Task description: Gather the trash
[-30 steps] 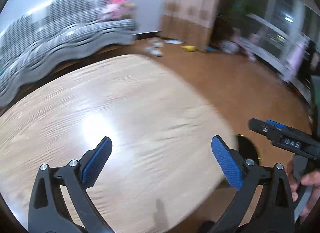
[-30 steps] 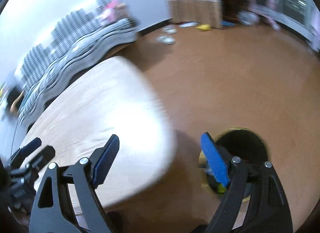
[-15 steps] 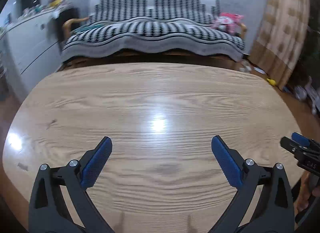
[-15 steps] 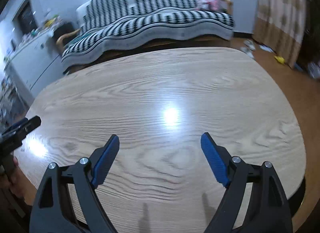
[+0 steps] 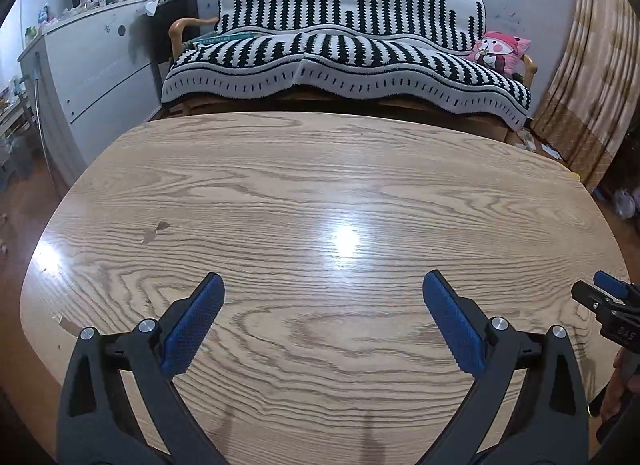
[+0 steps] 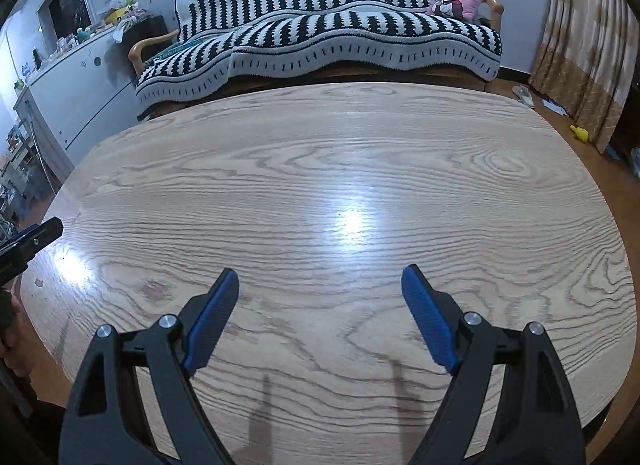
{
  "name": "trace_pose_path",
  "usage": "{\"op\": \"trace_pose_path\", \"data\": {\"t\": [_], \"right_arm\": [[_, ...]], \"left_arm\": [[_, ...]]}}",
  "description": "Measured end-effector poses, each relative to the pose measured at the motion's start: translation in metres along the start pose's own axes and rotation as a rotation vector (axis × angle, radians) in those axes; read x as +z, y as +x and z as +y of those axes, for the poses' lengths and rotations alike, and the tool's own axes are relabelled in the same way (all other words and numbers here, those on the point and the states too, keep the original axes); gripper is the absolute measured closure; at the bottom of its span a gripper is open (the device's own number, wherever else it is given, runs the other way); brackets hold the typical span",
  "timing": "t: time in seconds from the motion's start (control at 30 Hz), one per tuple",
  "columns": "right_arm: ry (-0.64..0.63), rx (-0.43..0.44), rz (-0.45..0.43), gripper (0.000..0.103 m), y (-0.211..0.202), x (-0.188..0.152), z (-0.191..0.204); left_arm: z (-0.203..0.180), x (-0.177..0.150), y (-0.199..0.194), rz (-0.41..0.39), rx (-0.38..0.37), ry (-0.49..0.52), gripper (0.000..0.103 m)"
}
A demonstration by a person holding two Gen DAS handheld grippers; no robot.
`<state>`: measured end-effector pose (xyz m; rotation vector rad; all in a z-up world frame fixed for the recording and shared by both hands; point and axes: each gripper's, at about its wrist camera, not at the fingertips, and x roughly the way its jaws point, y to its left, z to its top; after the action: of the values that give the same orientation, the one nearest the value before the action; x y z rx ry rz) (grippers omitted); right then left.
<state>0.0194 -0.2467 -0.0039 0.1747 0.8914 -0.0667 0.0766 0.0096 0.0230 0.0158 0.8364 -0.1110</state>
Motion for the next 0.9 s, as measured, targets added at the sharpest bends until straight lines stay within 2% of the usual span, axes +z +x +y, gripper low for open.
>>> {"op": "trace_pose_path", "data": {"t": [0.67, 0.9], "right_arm": [[0.003, -0.021, -0.009, 0.022, 0.0008, -0.0002, -0.0024], [0.006, -0.028, -0.012, 0.022, -0.0029, -0.0014, -0.0040]], "left_arm": [[-0.0037, -0.0038, 0.0040, 0.003, 0.004, 0.023, 0.007], [-0.0050, -0.0083, 0.0024, -0.001, 0.028, 0.034, 0.007]]}}
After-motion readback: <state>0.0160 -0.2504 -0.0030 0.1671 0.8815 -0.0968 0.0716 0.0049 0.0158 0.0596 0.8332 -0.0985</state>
